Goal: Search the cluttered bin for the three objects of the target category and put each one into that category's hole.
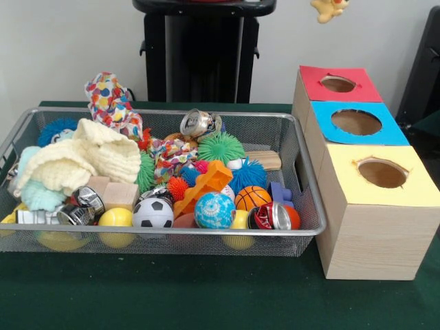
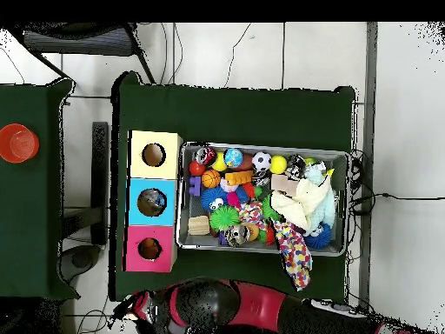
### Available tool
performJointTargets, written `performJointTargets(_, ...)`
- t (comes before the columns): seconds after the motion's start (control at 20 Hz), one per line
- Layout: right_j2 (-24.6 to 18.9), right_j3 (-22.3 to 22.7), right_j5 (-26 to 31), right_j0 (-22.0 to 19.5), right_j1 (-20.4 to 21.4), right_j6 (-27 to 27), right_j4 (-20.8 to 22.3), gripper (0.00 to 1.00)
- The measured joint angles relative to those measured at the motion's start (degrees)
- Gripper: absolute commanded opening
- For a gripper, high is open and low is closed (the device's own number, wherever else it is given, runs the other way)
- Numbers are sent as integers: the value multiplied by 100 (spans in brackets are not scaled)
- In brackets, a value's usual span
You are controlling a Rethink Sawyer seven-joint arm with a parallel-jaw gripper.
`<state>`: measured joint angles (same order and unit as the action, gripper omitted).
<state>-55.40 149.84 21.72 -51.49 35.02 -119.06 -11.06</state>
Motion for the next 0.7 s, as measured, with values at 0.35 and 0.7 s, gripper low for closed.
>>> performJointTargets(0.35,207,-360,438,45,-320,0,0,0)
performJointTargets(0.7,372,-739,438,165,-716,0,47,0)
